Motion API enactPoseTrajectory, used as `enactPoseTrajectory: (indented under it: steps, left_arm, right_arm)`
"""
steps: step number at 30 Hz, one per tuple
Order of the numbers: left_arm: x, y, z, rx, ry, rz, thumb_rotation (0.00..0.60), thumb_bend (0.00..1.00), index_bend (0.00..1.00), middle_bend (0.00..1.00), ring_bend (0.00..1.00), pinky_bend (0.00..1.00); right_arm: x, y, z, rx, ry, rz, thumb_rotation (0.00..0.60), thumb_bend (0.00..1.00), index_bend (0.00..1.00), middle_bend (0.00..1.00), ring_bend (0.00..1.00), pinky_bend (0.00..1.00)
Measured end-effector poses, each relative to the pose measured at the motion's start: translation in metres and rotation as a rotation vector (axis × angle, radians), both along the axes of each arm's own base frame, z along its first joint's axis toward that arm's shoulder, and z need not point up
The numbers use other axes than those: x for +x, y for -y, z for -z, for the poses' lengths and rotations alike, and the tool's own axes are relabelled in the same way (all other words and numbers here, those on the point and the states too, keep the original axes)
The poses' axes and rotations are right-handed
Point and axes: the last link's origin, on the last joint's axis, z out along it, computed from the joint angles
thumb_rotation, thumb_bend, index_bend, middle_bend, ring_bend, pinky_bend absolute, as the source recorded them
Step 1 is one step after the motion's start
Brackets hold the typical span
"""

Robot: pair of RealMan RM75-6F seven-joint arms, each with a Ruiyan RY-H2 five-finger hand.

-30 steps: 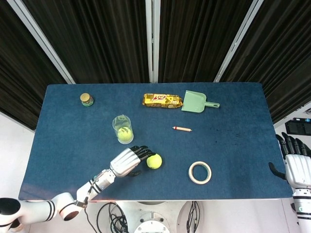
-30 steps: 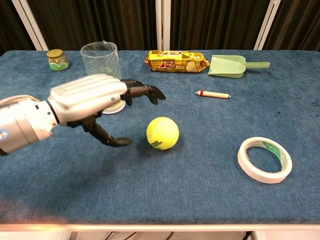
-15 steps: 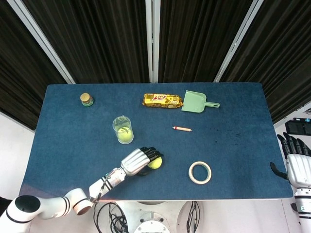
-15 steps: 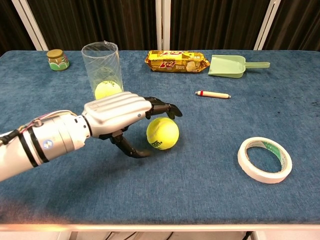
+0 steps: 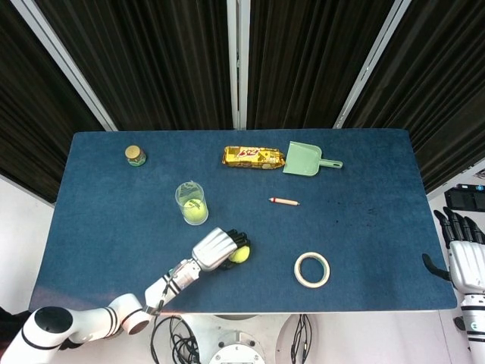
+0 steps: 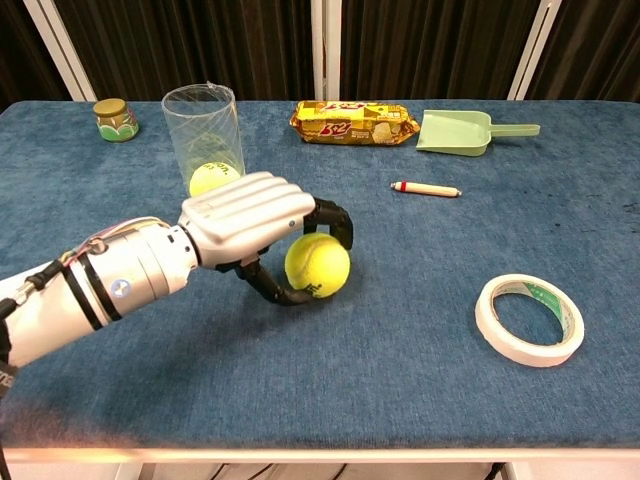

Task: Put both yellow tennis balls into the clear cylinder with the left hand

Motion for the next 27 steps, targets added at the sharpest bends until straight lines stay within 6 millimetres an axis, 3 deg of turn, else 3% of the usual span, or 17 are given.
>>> enactPoseTrajectory:
  steps: [7,16,21,27]
  left_arm:
    - [0.014,-0.001,-0.026,0.057,0.077,0.045,0.6,0.28,0.58,0.59,0.6,0.82]
    - [0.034,-0.011,-0.101,0.216,0.161,0.074,0.6,0.31,0.6,0.61,0.61,0.82]
    - [0.026,-0.029,-0.142,0.31,0.146,0.007,0.6,0.31,0.6,0.61,0.61,0.82]
    - [0.005,-0.051,-0.149,0.35,0.094,-0.081,0.6,0.31,0.59,0.61,0.61,0.82]
  right_arm:
    - [0.001,0.0,0.001,0.005,-0.001,0.001,0.6,0.24,0.0,0.0,0.0,0.0]
    - [0.005,0.0,0.002,0.008,-0.005,-0.01,0.6,0.24,0.0,0.0,0.0,0.0]
    - [0.008,0.0,0.004,0.011,-0.011,-0.013,0.6,0.24,0.0,0.0,0.0,0.0]
    - [0.011,0.0,0.006,0.015,-0.016,-0.02,0.6,0.24,0.0,0.0,0.0,0.0]
